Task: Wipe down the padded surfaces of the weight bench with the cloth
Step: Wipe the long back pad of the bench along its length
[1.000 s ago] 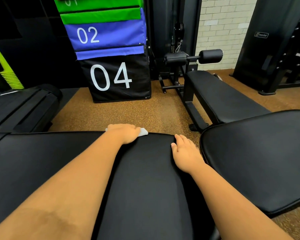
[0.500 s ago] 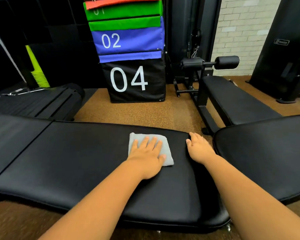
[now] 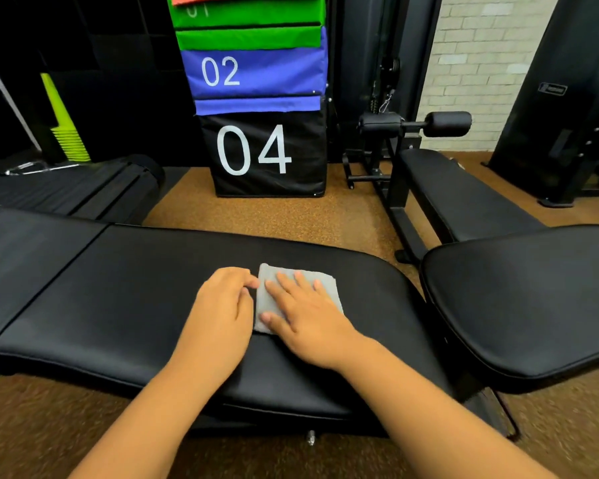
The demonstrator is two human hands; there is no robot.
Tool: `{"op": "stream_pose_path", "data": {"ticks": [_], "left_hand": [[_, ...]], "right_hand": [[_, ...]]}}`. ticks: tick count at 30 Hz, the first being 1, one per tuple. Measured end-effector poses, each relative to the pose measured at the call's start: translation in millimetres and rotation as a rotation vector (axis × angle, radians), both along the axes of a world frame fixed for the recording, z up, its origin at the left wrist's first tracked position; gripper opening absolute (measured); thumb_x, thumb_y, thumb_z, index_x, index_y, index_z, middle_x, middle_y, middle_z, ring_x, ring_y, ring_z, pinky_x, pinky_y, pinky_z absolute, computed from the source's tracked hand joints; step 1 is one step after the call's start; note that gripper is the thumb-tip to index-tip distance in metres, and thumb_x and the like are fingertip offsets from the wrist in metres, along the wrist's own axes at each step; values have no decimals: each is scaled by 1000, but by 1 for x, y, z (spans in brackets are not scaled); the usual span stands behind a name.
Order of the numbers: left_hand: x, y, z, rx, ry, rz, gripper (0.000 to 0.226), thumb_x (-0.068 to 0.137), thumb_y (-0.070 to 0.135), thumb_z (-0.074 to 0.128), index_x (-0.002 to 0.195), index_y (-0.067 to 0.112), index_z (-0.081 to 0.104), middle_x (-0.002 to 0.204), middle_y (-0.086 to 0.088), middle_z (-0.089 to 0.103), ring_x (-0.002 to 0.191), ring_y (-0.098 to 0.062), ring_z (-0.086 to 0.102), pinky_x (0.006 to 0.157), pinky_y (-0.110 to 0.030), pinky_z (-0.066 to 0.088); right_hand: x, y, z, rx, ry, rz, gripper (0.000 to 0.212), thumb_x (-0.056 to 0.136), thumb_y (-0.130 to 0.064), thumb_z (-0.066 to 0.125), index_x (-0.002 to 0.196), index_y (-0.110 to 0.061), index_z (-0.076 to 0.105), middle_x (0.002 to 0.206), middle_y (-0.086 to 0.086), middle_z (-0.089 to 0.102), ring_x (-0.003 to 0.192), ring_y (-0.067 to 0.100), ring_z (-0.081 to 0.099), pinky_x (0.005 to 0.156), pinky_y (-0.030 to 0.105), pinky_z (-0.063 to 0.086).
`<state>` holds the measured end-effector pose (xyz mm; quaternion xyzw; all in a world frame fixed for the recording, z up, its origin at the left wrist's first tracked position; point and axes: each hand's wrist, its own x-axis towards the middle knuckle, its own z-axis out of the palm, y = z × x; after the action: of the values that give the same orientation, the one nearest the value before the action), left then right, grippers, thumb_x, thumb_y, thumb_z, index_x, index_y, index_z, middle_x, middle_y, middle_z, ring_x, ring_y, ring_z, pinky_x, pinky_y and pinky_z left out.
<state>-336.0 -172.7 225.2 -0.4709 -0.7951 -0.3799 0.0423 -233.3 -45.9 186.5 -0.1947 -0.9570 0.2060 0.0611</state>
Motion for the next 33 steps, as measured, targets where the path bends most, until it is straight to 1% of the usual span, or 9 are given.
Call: {"op": "stream_pose_path", "data": {"ticks": [3, 6, 9, 14, 20, 23, 26, 30, 33], "left_hand": [[6, -23, -2, -132, 85, 19, 20, 95, 16, 51, 109, 18, 65, 118, 8, 57, 111, -14, 49, 89, -22, 35], [14, -30, 0, -286, 128, 38, 25, 96, 28, 52, 117, 21, 63, 123, 10, 55, 116, -16, 45, 91, -29, 41], [20, -32, -4, -400, 190, 40, 30, 95, 38, 53, 119, 24, 63, 124, 11, 55, 117, -17, 46, 88, -31, 43], [29, -35, -10, -424, 269, -6, 33, 92, 42, 55, 117, 23, 66, 122, 9, 59, 113, -19, 51, 83, -34, 44], [47, -16, -9, -449, 302, -89, 39, 96, 43, 49, 129, 24, 60, 133, 10, 53, 124, -19, 44, 95, -34, 39], [56, -10, -13, -438, 332, -127, 34, 93, 41, 55, 118, 22, 67, 125, 8, 60, 116, -22, 51, 90, -36, 41], [60, -7, -16, -455, 345, -135, 32, 91, 42, 57, 111, 20, 68, 119, 7, 63, 111, -23, 53, 87, -36, 43], [65, -4, -17, -520, 322, -150, 42, 95, 48, 49, 129, 25, 59, 139, 9, 51, 127, -20, 43, 102, -37, 34], [68, 2, -18, -574, 349, -156, 47, 97, 52, 42, 136, 27, 50, 147, 11, 41, 134, -19, 34, 110, -39, 26]], "right_hand": [[-4, 29, -3, -49, -106, -44, 55, 104, -48, 20, 155, -31, 7, 163, -8, -3, 149, 16, -10, 118, 43, -9], [-6, 58, -4, -44, -185, -151, 54, 104, -46, 18, 155, -33, 5, 163, -8, -5, 150, 19, -9, 117, 47, -7], [1, 50, -9, 18, -189, -173, 55, 104, -46, 16, 155, -30, 3, 163, -5, -6, 150, 23, -9, 117, 49, -4], [48, 15, -20, -1, -158, -175, 56, 103, -48, 16, 155, -33, 0, 162, -10, -10, 149, 17, -15, 118, 44, -8], [63, 69, -24, -83, -228, -384, 55, 104, -45, 19, 155, -31, 2, 163, -5, -7, 150, 24, -10, 118, 46, -6], [62, 66, -29, -23, -246, -427, 56, 104, -45, 17, 155, -28, 1, 164, -2, -5, 149, 28, -7, 119, 50, -1], [80, 30, -32, 34, -188, -385, 57, 103, -46, 16, 155, -28, 1, 163, -4, -4, 149, 26, -7, 118, 49, 1], [121, -8, -33, -5, -144, -308, 71, 88, -67, 2, 153, -38, -2, 162, -13, -10, 149, 17, -14, 119, 43, -5], [120, 10, -32, -61, -188, -325, 60, 100, -54, 20, 153, -36, 0, 162, -11, -10, 149, 19, -15, 119, 43, -6]]}}
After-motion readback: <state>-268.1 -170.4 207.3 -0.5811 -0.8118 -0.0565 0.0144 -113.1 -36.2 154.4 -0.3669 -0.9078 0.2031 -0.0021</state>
